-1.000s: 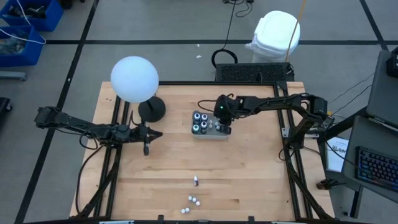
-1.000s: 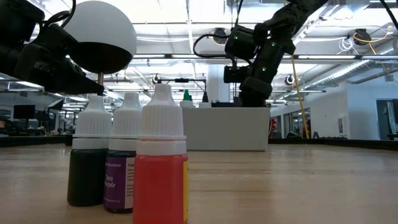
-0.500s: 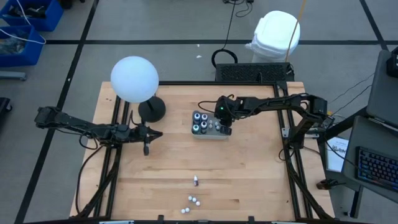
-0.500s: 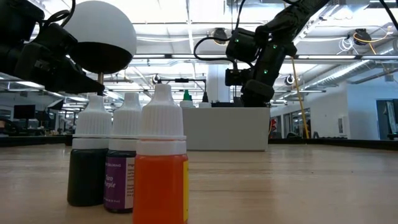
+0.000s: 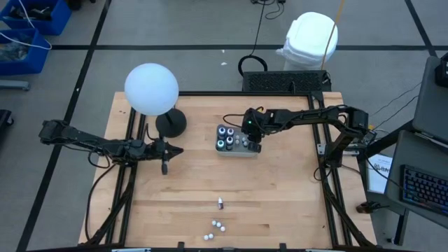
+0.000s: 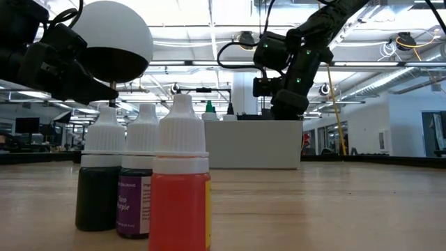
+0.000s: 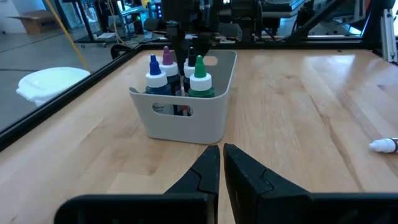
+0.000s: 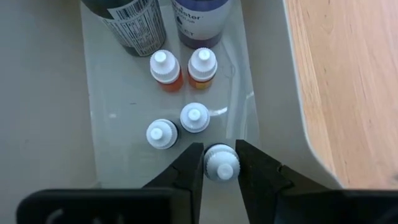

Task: Pick & Place food coloring
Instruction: Put the right small purple food coloring bottle into the gray bin, then put the left small orange food coloring bottle into the gray bin

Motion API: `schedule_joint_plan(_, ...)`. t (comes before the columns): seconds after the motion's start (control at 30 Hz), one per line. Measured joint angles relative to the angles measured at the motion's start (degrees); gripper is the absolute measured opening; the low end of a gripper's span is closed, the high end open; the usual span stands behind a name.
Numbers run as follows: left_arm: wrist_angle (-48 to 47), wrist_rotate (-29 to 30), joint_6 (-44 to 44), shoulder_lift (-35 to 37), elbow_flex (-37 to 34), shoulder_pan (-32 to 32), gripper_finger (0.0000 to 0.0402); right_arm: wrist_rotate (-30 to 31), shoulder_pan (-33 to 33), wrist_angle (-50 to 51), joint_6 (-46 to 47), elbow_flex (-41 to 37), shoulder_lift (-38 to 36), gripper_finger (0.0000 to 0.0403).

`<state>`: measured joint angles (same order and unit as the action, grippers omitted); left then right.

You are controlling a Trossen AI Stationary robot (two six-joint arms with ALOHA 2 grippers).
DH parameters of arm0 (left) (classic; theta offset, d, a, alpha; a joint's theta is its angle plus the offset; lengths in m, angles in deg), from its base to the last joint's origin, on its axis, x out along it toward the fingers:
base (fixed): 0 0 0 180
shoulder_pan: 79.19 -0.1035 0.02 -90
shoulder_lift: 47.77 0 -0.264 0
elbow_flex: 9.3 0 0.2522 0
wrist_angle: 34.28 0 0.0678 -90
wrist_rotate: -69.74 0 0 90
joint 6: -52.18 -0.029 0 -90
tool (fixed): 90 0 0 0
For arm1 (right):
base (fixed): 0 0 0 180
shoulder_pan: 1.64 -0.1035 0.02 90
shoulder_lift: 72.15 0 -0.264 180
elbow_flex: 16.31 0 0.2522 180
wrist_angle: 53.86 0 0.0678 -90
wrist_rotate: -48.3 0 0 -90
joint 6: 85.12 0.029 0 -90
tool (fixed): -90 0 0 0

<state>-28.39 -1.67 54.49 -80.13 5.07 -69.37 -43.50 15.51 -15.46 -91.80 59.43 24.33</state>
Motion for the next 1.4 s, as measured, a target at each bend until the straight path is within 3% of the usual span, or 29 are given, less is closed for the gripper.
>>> schedule_joint_plan(0.93, -0.08, -0.02, 0.00, 0.02, 0.00, 0.00, 0.0031, 0.20, 0.00, -1.91, 0.00, 0.01, -0.47, 0.0107)
schedule_joint_plan(1.4, -0.43, -0.04, -0.78, 0.01, 0.00, 0.02, 0.0031, -1.29, -0.91, 8.33, -3.03, 5.01, -12.94, 0.0098)
